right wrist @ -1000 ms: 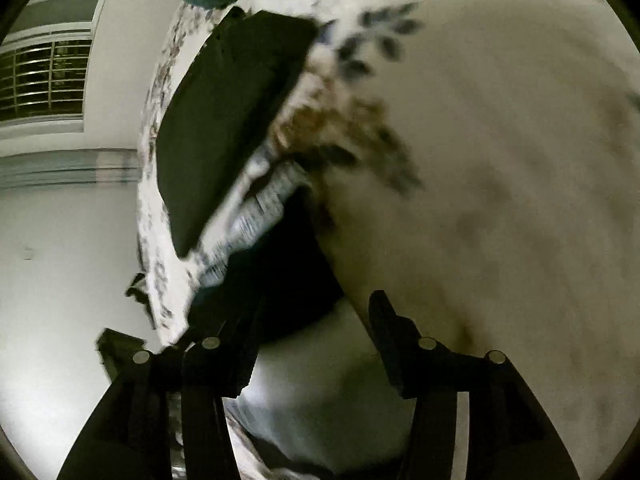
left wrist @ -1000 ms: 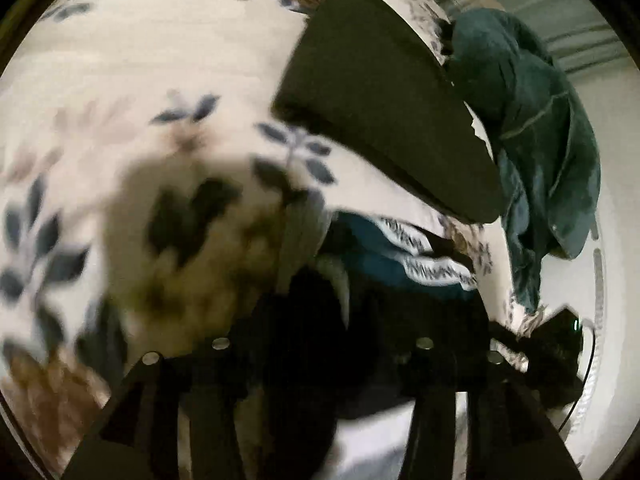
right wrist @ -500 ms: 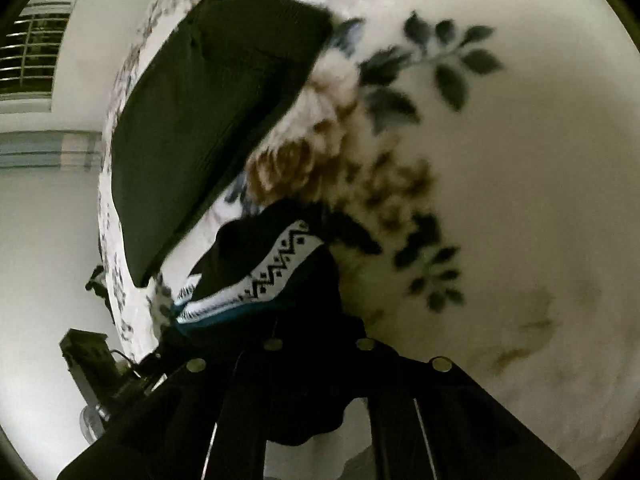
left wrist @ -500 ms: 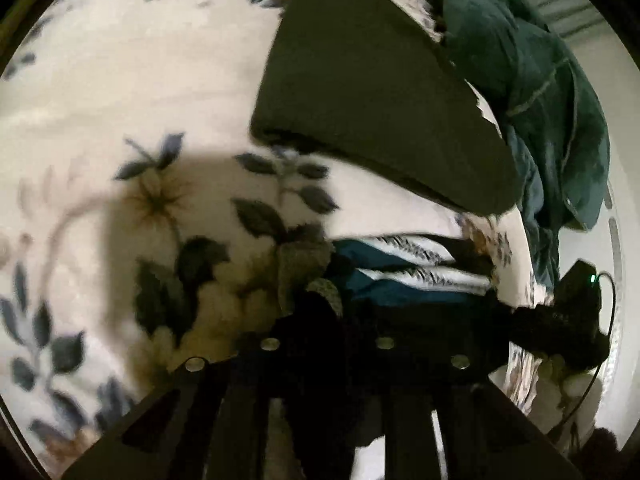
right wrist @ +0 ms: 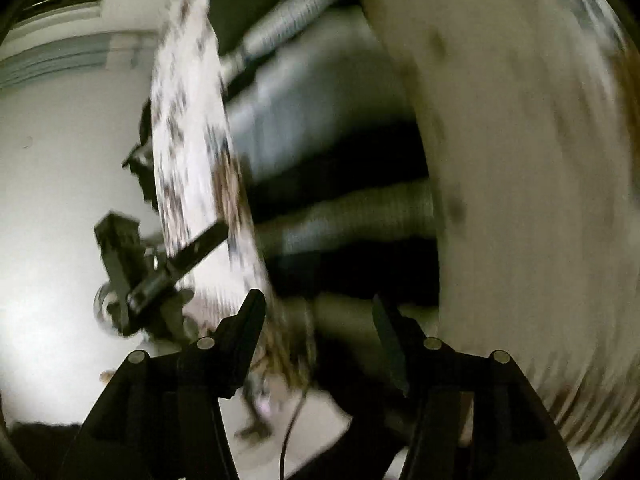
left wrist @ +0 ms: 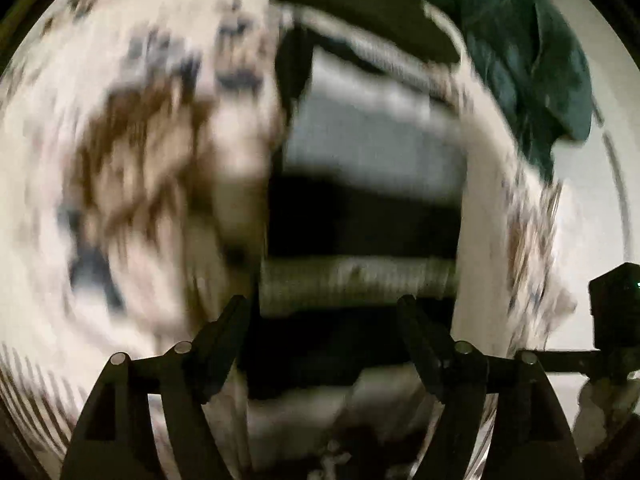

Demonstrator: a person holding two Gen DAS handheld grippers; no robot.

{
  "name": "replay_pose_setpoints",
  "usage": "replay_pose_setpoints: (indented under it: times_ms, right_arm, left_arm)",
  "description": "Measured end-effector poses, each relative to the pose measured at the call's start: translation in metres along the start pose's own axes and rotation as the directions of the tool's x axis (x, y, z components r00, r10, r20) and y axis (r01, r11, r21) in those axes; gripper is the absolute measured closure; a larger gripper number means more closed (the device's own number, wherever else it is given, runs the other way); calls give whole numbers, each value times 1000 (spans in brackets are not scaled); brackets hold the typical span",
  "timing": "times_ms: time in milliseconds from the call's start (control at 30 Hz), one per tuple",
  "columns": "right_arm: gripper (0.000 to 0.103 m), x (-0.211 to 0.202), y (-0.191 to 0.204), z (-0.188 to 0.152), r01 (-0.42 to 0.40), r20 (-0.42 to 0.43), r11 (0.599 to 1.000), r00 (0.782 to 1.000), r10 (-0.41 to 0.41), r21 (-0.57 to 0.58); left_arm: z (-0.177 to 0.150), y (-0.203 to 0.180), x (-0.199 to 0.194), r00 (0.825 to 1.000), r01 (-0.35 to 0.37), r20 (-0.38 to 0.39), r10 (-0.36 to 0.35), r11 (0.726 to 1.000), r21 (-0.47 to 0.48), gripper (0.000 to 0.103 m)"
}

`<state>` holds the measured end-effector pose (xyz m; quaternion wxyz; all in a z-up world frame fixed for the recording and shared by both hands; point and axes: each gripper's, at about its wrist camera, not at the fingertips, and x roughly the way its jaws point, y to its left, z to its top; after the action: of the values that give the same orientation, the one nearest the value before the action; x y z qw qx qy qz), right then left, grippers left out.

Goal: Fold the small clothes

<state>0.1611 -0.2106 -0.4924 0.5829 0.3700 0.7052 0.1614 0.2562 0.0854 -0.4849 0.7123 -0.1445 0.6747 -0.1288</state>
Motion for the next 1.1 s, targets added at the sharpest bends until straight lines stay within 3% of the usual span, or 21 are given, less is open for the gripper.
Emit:
replay_pose_setpoints:
  times_ms: [133,300,400,500,567,633,733,867,967,1100]
  right_arm:
    - [45,31,-35,-74,-33,-100,994,994,44,104]
    - [45,53,-61,-134,10,-156,989,988,14,149]
    - [45,61,-64,-155,71,-177,992,983,-52,108]
    - [45,70,-65,-170,137,-172,988,977,-123,71]
    - [45,73,-72,-173,141,-166,987,978,-127,75]
    - [45,71,-80,-168,164,-147,984,977,-152,72]
    - [45,80,-91,-157,205,-95,976,976,-198,77]
    - [45,110,-108,-139,263,-66,961,964,-258,86]
    - [45,129,-116,-133,249,-70,966,967,-244,71]
    - [44,147,-122,-128,188,-79,981,980,-184,40]
  left_arm:
    - [-56,-6,30,992,-79,-101,81,997,28,29]
    - [-126,5,43,959,-202,-188,210,977,65,29]
    - [-167,28,34,947,-235,-231,222,972,-30,29]
    - [-191,52,20,947,-253,-240,212,955,-152,29]
    - [-199,65,9,959,-236,-216,184,940,-248,29]
    - [-202,75,1,981,-160,-160,108,918,-362,29]
    - [-193,83,8,995,-59,-98,17,895,-441,29]
    - [-191,85,32,997,-44,-81,13,917,-396,29]
    - [-191,84,49,997,-18,-74,-9,934,-357,29]
    - [-202,95,41,994,82,-35,-101,929,-362,26]
